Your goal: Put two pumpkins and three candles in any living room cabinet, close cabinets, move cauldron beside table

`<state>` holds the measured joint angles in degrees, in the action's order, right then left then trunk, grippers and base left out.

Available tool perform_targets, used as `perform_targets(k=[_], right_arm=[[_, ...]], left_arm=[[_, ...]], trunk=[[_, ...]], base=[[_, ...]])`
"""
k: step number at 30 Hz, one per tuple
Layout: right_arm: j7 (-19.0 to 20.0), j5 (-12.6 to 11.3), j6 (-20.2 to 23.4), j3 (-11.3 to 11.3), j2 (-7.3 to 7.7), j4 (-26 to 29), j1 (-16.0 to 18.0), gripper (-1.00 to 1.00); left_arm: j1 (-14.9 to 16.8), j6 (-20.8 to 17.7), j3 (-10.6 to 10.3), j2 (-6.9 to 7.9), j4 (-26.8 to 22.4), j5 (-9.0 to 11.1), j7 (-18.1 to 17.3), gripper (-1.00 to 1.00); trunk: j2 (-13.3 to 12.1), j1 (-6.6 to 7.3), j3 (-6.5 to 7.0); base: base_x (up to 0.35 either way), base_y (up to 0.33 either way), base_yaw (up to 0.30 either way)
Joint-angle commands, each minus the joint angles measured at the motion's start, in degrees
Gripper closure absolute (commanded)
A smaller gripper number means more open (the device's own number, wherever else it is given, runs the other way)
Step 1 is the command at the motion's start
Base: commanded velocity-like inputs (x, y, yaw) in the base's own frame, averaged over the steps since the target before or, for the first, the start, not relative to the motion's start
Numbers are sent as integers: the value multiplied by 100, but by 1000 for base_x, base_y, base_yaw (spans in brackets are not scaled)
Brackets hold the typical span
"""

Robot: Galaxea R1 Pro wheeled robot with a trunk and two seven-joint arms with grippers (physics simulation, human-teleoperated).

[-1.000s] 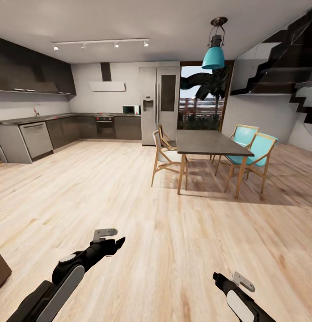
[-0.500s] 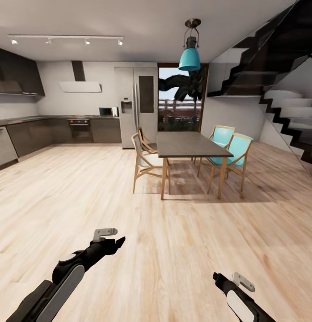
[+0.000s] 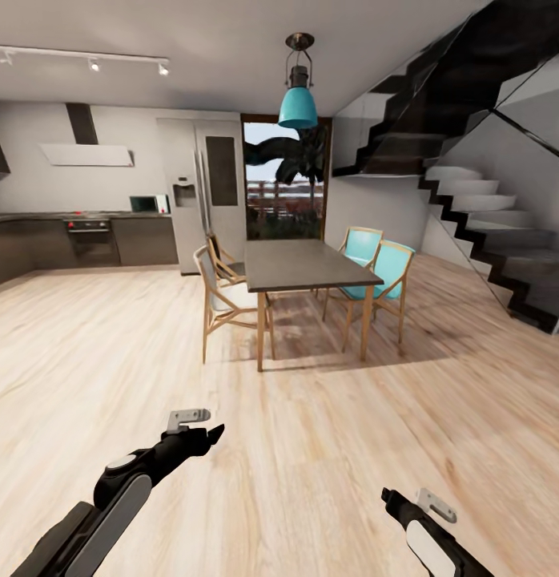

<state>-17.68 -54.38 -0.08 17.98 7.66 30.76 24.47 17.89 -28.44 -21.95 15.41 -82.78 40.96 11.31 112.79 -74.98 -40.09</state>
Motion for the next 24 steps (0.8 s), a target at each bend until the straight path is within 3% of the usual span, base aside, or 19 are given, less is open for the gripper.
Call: perform_targets(k=[1, 24], right_arm=[[-48, -37, -1, 48, 8, 9, 5, -100], [-45, -33, -9, 55, 8, -64, 5, -100]], left_arm=[[4, -9, -12, 6, -10, 61, 56, -100], [4, -5, -12, 6, 33, 60, 53, -100]], trunk=[[3, -3, -3], [3, -3, 90]], base=[[339, 0, -272], [339, 0, -272]])
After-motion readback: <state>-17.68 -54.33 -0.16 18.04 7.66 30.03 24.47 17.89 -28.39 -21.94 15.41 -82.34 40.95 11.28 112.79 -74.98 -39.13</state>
